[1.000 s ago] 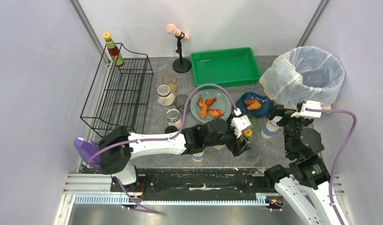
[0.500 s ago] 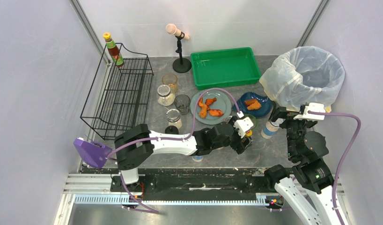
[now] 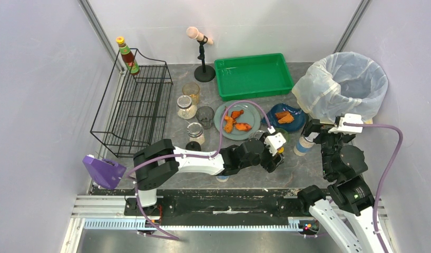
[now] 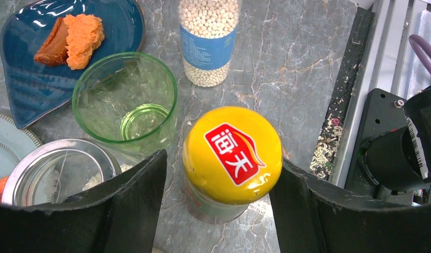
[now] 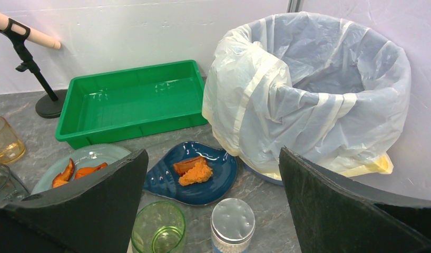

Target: Clear the kitchen counter

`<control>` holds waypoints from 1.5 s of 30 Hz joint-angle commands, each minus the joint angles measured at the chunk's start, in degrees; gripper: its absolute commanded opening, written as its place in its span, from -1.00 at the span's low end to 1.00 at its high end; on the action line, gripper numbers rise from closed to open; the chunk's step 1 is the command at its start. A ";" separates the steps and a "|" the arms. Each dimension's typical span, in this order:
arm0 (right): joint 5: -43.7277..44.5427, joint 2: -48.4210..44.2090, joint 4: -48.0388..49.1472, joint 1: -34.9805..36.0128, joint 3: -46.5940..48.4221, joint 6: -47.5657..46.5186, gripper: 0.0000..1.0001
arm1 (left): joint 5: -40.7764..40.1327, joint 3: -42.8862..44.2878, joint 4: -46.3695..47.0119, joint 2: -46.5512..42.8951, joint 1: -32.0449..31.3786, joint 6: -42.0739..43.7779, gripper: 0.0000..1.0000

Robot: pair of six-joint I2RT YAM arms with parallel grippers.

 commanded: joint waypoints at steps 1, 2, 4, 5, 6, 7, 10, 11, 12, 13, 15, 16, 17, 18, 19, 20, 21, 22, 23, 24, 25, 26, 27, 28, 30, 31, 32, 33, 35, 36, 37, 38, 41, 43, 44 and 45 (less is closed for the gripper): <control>-0.86 1.10 0.70 0.11 1.07 -0.68 0.96 | 1.05 1.30 4.50 0.62 -0.20 1.70 0.44; -0.86 1.22 0.77 0.08 0.99 -0.67 0.95 | 1.03 1.37 4.46 0.68 -0.20 1.72 0.42; -0.93 1.33 0.91 0.09 0.83 -0.63 0.95 | 1.05 1.34 4.66 0.58 -0.28 1.98 0.36; -0.96 1.43 1.02 0.13 0.73 -0.61 0.96 | 1.09 1.32 4.77 0.38 -0.28 2.05 0.32; -0.95 1.44 1.13 0.13 0.64 -0.54 0.96 | 1.30 1.31 4.92 0.18 -0.28 2.20 0.26; -1.09 1.50 1.08 0.07 0.55 -0.54 0.96 | 1.64 1.36 4.89 -0.13 -0.35 2.32 0.21; -1.07 1.75 1.10 0.08 0.29 -0.48 0.96 | 3.10 1.56 5.06 -1.41 -0.54 2.08 -0.08; -0.98 1.76 1.15 0.08 0.21 -0.54 0.95 | 3.70 1.58 5.02 -1.92 -0.79 2.07 -0.21; -0.95 1.77 1.22 0.12 0.15 -0.66 0.95 | 4.07 1.70 4.74 -2.55 -0.97 2.07 -0.36; -0.78 1.85 1.25 0.10 0.11 -0.69 0.95 | 4.53 1.82 4.25 -3.27 -1.05 2.02 -0.45; -0.65 1.87 1.43 0.08 0.02 -0.81 0.95 | 5.18 1.93 3.00 -4.99 -1.07 1.68 -0.67; -0.63 1.88 1.55 0.11 0.02 -0.88 0.96 | 5.19 2.01 2.37 -6.00 -1.07 1.51 -0.77; -0.54 1.90 1.64 0.15 -0.04 -0.93 0.96 | 5.19 2.17 1.47 -7.08 -1.07 1.38 -0.82; -0.44 1.86 1.76 0.14 -0.07 -1.06 0.96 | 5.19 2.47 0.56 -8.18 -1.07 1.30 -0.92; -0.08 1.85 1.79 0.11 -0.07 -1.00 0.96 | 6.20 3.20 -1.22 -9.22 -1.12 1.18 -0.95; 0.21 1.82 1.90 0.11 -0.13 -1.05 0.95 | 6.57 3.93 -3.09 -10.24 -1.08 0.99 -0.96; 0.67 1.69 2.07 0.08 -0.28 -1.06 0.95 | 6.54 4.77 -4.50 -11.12 -1.08 0.78 -0.96; 1.11 1.51 2.27 0.06 -0.40 -1.06 0.96 | 6.28 5.79 -6.42 -12.14 -1.08 0.48 -0.96; 1.40 1.34 2.51 0.07 -0.58 -1.07 0.96 | 5.97 6.95 -8.55 -13.09 -1.07 0.32 -0.95; 1.64 1.16 2.68 0.11 -0.66 -1.16 0.96 | 5.80 7.99 -10.34 -14.14 -1.07 0.39 -0.96; 2.05 1.07 2.81 0.10 -0.68 -1.28 0.95 | 5.65 9.22 -12.54 -14.85 -1.07 0.21 -0.96; 2.34 0.98 2.84 0.06 -0.72 -1.25 0.95 | 5.68 10.53 -14.48 -15.70 -0.99 0.06 -0.96; 2.69 0.89 2.97 0.09 -0.70 -1.33 0.95 | 4.53 11.85 -16.69 -16.49 -0.98 0.05 -0.96; 3.03 0.73 3.11 0.08 -0.85 -1.55 0.95 | 3.58 12.96 -18.73 -17.34 -0.97 0.14 -0.96; 4.39 0.30 3.63 0.07 -1.27 -1.91 0.95 | 3.03 15.41 -22.17 -19.02 -0.65 0.29 -0.96; 4.91 0.01 3.95 0.08 -1.39 -1.95 0.95 | 2.94 16.49 -23.72 -19.80 -0.40 0.39 -0.96; 5.30 -0.16 4.22 0.05 -1.52 -2.14 0.96 | 2.40 17.81 -26.02 -20.47 -0.16 0.40 -0.96; 5.50 -0.41 4.38 0.11 -1.56 -2.19 0.96 | 1.87 19.21 -28.43 -21.05 0.38 0.40 -0.96; 5.78 -0.68 4.66 0.14 -1.85 -2.15 0.96 | 0.86 23.83 -34.00 -21.46 1.61 0.53 -0.96; 5.75 -0.70 4.72 0.14 -1.91 -2.05 0.96 | -0.01 25.68 -36.85 -21.55 2.33 0.82 -0.96; 5.77 -0.77 4.71 0.10 -2.04 -1.90 0.96 | -0.75 27.88 -39.15 -21.80 3.03 1.14 -0.96; 5.81 -0.75 4.76 0.11 -2.13 -1.66 0.95 | -1.32 29.54 -41.86 -21.87 3.95 1.35 -0.96; 5.33 -0.77 4.78 0.05 -2.60 -1.10 0.96 | -2.77 34.87 -48.44 -22.40 7.36 1.34 -0.96; 4.98 -0.67 4.85 0.08 -2.79 -0.83 0.95 | -3.64 37.83 -52.13 -22.72 10.72 0.78 -0.96; 4.86 -0.70 4.94 0.10 -2.88 -0.74 0.95 | -3.94 38.90 -53.61 -22.97 12.48 0.59 -0.96; 4.56 -0.63 5.01 0.06 -3.03 -0.72 0.95 | -4.60 39.68 -54.77 -23.13 13.94 0.44 -0.96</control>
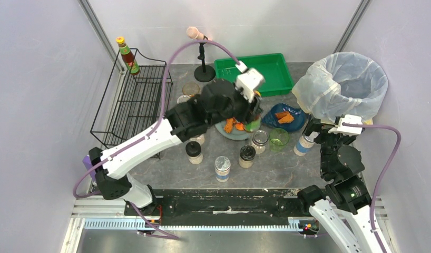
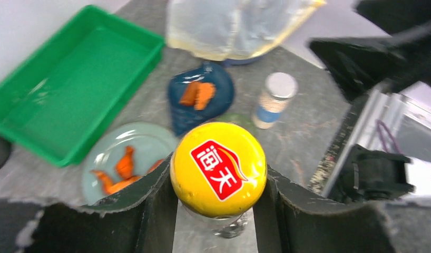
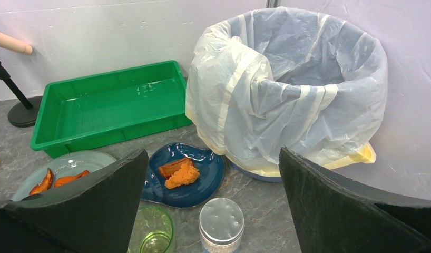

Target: Clear the kitchen counter

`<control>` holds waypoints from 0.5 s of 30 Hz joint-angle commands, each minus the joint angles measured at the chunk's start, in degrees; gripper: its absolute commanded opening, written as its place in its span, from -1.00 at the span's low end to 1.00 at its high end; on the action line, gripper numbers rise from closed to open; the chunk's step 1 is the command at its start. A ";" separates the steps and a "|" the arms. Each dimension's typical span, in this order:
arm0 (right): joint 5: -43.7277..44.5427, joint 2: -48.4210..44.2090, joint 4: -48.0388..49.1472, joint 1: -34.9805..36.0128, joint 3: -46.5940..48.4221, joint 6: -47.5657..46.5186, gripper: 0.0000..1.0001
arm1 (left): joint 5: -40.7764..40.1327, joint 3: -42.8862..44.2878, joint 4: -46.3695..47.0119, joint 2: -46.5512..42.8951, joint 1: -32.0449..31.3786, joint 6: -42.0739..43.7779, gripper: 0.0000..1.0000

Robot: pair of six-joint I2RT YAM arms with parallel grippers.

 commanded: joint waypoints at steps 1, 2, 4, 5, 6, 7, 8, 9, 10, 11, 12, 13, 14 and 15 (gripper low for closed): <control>-0.18 -0.13 2.46 0.08 -0.71 0.29 0.95 | -4.92 7.22 -5.96 -4.19 6.92 -0.77 -0.96; -0.48 -0.07 2.52 0.12 -0.76 0.42 0.95 | -5.51 8.03 -7.01 -4.22 8.46 -0.91 -0.96; -1.24 0.33 2.49 0.10 -0.92 0.49 0.96 | -6.39 9.76 -9.89 -4.38 12.37 -1.06 -0.96; -1.70 0.54 2.49 0.07 -0.94 0.58 0.96 | -6.78 10.90 -10.96 -4.37 13.96 -1.22 -0.96; -2.05 0.62 2.63 0.05 -1.02 0.69 0.95 | -7.19 11.68 -12.06 -4.47 15.62 -1.26 -0.96; -2.36 0.79 2.68 0.12 -1.11 0.74 0.95 | -8.04 12.37 -12.75 -4.60 17.62 -1.10 -0.96; -2.68 0.88 2.77 0.05 -1.24 0.77 0.95 | -9.00 12.81 -13.36 -4.84 19.20 -0.85 -0.96; -2.99 0.90 2.90 0.10 -1.37 0.90 0.95 | -9.96 13.33 -13.79 -5.00 21.13 -0.50 -0.96; -3.25 1.02 2.95 0.06 -1.51 0.90 0.96 | -10.54 13.88 -14.29 -5.14 22.77 -0.27 -0.96; -3.49 1.04 3.15 0.10 -1.70 1.01 0.95 | -11.16 14.63 -14.68 -5.19 24.66 0.07 -0.96; -3.92 1.00 3.34 0.10 -1.96 1.14 0.96 | -11.82 15.35 -14.91 -5.19 26.67 0.39 -0.96; -4.41 1.17 3.48 0.09 -2.14 1.31 0.95 | -12.22 16.09 -15.08 -5.13 28.83 0.57 -0.96; -5.00 1.38 3.63 0.08 -2.33 1.46 0.95 | -12.40 16.71 -15.27 -4.98 31.06 0.82 -0.96; -5.68 1.57 3.85 0.14 -2.43 1.60 0.95 | -13.08 17.34 -15.20 -4.81 32.77 1.08 -0.96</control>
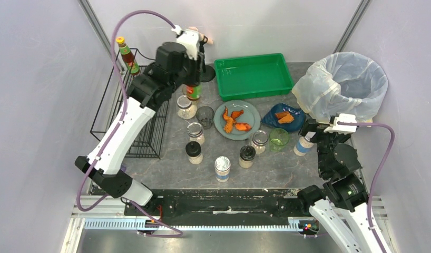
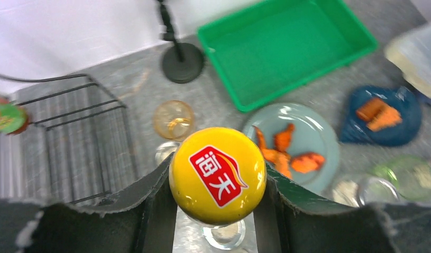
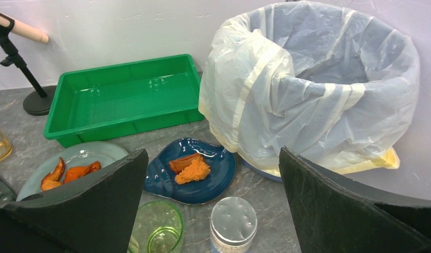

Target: Clear the kitchen counter

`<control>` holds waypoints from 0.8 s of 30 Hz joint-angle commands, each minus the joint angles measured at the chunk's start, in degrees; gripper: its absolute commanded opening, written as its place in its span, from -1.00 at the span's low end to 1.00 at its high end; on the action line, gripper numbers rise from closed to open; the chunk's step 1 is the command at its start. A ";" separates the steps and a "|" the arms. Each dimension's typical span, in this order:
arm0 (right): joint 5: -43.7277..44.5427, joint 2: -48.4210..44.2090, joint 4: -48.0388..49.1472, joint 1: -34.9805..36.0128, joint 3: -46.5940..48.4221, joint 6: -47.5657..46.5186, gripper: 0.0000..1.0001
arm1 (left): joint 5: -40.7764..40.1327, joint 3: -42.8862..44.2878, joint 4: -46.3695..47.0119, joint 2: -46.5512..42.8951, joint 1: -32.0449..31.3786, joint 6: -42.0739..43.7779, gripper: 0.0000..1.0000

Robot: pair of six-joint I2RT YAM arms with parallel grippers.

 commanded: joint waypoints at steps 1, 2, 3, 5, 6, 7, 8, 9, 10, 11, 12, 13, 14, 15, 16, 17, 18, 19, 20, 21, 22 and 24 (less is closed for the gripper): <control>-3.44 1.25 3.04 0.06 -0.99 1.08 0.95 | -4.61 6.71 4.04 -3.80 7.91 1.42 -0.96; -3.92 1.53 3.26 0.01 -1.06 1.21 0.95 | -4.87 7.47 4.08 -3.54 9.66 1.61 -0.96; -4.57 1.91 3.46 0.10 -0.97 1.18 0.95 | -5.03 8.20 4.35 -3.22 11.74 1.87 -0.96; -5.78 2.64 3.89 0.06 -0.90 0.96 0.96 | -5.41 9.30 5.08 -2.32 15.48 1.84 -0.96; -6.35 3.12 4.05 0.12 -0.83 0.84 0.96 | -5.38 9.80 5.68 -1.88 17.26 1.81 -0.96; -6.87 3.51 4.20 0.10 -0.73 0.77 0.95 | -5.62 10.20 6.49 -1.49 19.09 1.77 -0.96; -7.37 3.82 4.29 0.10 -0.64 0.60 0.96 | -5.84 10.39 7.28 -1.12 20.56 1.58 -0.96; -7.79 4.02 4.49 0.09 -0.72 0.48 0.96 | -6.05 10.38 8.57 -0.76 22.33 1.50 -0.96; -8.14 4.23 4.65 0.13 -0.79 0.44 0.95 | -6.24 10.34 9.96 -0.31 24.13 1.27 -0.96; -8.44 4.44 4.74 0.05 -0.94 0.28 0.95 | -6.29 10.55 10.83 0.15 25.62 1.08 -0.96; -8.87 4.60 4.74 0.12 -1.12 0.29 0.95 | -6.36 11.22 11.63 1.04 27.20 0.94 -0.96; -9.34 4.75 4.76 0.12 -1.29 0.29 0.95 | -6.32 11.97 12.19 1.82 28.49 0.81 -0.96; -9.61 4.86 4.78 0.11 -1.46 0.42 0.96 | -6.42 12.85 12.80 2.95 30.05 0.69 -0.96; -9.95 4.89 4.79 0.13 -1.64 0.40 0.96 | -6.55 13.77 13.36 3.89 31.47 0.59 -0.96; -10.14 4.89 4.74 0.04 -1.76 0.49 0.96 | -6.60 14.43 13.87 4.96 32.63 0.36 -0.96; -10.27 4.91 4.78 0.03 -1.86 0.47 0.95 | -6.59 15.25 14.42 6.01 33.97 0.11 -0.96; -10.15 4.85 4.76 0.07 -1.95 0.42 0.95 | -6.56 16.18 14.65 7.14 35.34 -0.32 -0.96; -10.01 4.87 4.78 0.05 -2.00 0.35 0.95 | -6.26 17.05 14.59 8.13 36.45 -0.95 -0.96; -9.88 4.80 4.79 0.09 -2.04 0.32 0.95 | -6.03 17.98 14.54 9.25 38.07 -1.48 -0.96; -9.69 4.80 4.79 0.07 -2.00 0.23 0.95 | -5.86 18.39 14.77 10.03 39.66 -2.12 -0.96; -9.60 4.87 4.79 0.12 -1.96 0.22 0.96 | -5.65 18.61 14.96 10.88 40.71 -2.65 -0.96; -9.59 4.95 4.79 0.04 -1.83 0.13 0.96 | -5.40 18.88 15.51 12.09 42.47 -3.51 -0.96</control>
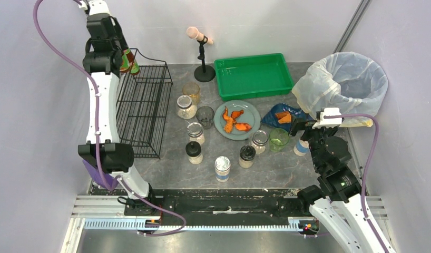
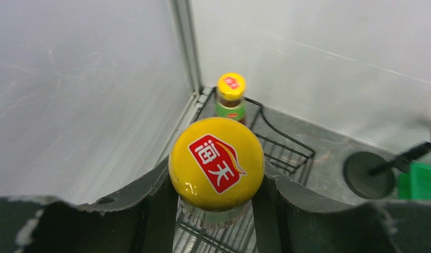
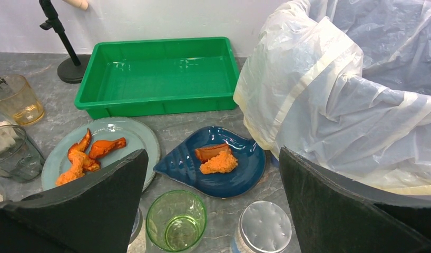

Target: Clear the kitchen counter

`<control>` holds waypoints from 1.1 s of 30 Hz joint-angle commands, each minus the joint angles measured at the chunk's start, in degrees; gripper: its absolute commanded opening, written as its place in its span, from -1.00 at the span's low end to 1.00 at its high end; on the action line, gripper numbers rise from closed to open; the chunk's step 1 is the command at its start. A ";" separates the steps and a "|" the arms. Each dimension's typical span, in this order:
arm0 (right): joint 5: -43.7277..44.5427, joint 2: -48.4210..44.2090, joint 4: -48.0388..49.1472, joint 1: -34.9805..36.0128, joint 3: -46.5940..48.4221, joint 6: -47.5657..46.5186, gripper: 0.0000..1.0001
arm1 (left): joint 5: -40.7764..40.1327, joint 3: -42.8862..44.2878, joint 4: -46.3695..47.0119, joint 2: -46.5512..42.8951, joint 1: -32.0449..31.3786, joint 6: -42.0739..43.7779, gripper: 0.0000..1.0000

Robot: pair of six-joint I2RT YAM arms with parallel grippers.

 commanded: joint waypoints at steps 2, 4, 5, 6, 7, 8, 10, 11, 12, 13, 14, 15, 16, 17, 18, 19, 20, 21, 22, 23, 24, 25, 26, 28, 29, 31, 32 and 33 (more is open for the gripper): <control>-0.24 0.25 2.45 0.04 0.01 -0.58 0.95 | -0.29 4.31 9.69 1.73 4.76 -3.72 -0.96; 0.10 0.54 2.45 0.01 -0.14 -0.74 0.96 | -0.21 4.15 10.38 2.87 5.27 -3.72 -0.96; 0.26 0.66 2.44 0.00 -0.14 -0.82 0.95 | -0.38 3.86 10.93 3.30 5.37 -3.64 -0.96; 0.43 0.83 2.44 0.06 -0.25 -0.91 0.95 | -0.47 3.27 11.77 3.67 5.42 -3.55 -0.96; 0.63 1.01 2.48 0.06 -0.30 -0.89 0.95 | -0.54 2.24 12.96 3.89 5.47 -3.45 -0.96; 0.76 1.21 2.61 0.07 -0.38 -0.89 0.96 | -0.56 1.49 14.01 4.09 5.42 -3.54 -0.96; 0.90 1.56 2.71 0.09 -0.41 -0.98 0.95 | -0.72 -0.32 15.94 4.43 5.54 -3.68 -0.96; 0.98 1.73 2.80 0.07 -0.51 -1.00 0.95 | -0.94 -1.33 16.98 4.56 5.48 -3.72 -0.96; 1.06 1.98 2.88 0.05 -0.52 -1.14 0.96 | -1.29 -2.12 18.10 4.68 5.55 -3.72 -0.96; 1.24 2.09 2.91 0.01 -0.52 -1.24 0.96 | -1.58 -3.33 19.06 4.79 5.56 -3.57 -0.96; 1.37 2.30 2.97 0.08 -0.52 -1.34 0.95 | -2.00 -4.41 20.29 4.96 5.60 -3.39 -0.96; 1.39 2.40 2.93 0.14 -0.52 -1.44 0.96 | -2.33 -5.00 20.80 5.17 5.65 -3.37 -0.96; 1.44 2.64 3.02 0.07 -0.51 -1.66 0.95 | -2.68 -5.54 21.19 5.52 5.73 -3.37 -0.95; 1.48 2.83 3.00 0.08 -0.51 -1.71 0.95 | -3.04 -5.82 21.21 5.78 5.74 -3.66 -0.96; 1.48 2.97 3.00 0.10 -0.45 -1.79 0.96 | -3.03 -6.29 21.23 5.93 5.81 -3.81 -0.96; 1.56 3.06 3.06 0.06 -0.43 -1.88 0.95 | -2.95 -7.13 21.96 5.73 5.82 -3.88 -0.96; 1.56 3.15 3.05 0.11 -0.42 -1.93 0.95 | -2.93 -8.39 22.69 5.52 5.82 -4.03 -0.96; 1.62 3.27 3.06 0.03 -0.43 -1.88 0.95 | -2.93 -9.66 23.57 5.28 5.78 -4.35 -0.96; 1.69 3.32 3.14 0.10 -0.50 -1.88 0.95 | -2.70 -10.68 24.40 5.23 5.89 -4.55 -0.96; 1.72 3.33 3.22 0.11 -0.60 -1.88 0.96 | -2.67 -11.63 24.78 5.25 5.93 -4.83 -0.96; 1.73 3.37 3.34 0.11 -0.67 -1.81 0.96 | -2.60 -12.37 25.06 5.31 5.97 -5.26 -0.96; 1.63 3.42 3.34 0.08 -0.77 -1.78 0.95 | -2.36 -13.08 25.41 5.32 6.13 -5.55 -0.96; 1.62 3.48 3.32 0.05 -0.76 -1.71 0.96 | -2.16 -13.93 25.70 5.47 6.13 -5.94 -0.96; 1.64 3.54 3.28 0.09 -0.93 -1.71 0.95 | -2.36 -15.09 26.38 5.66 6.28 -6.35 -0.96; 1.58 3.56 3.32 0.11 -1.00 -1.73 0.96 | -2.32 -15.68 26.64 5.83 6.43 -6.63 -0.96; 1.57 3.44 3.32 0.03 -1.13 -1.73 0.95 | -2.15 -16.65 27.29 6.14 6.68 -6.91 -0.96; 1.59 3.43 3.31 0.14 -1.22 -1.71 0.95 | -2.06 -17.06 27.52 6.27 6.78 -6.96 -0.96; 1.50 3.42 3.31 0.08 -1.30 -1.72 0.95 | -2.05 -17.45 27.75 6.41 6.83 -6.97 -0.95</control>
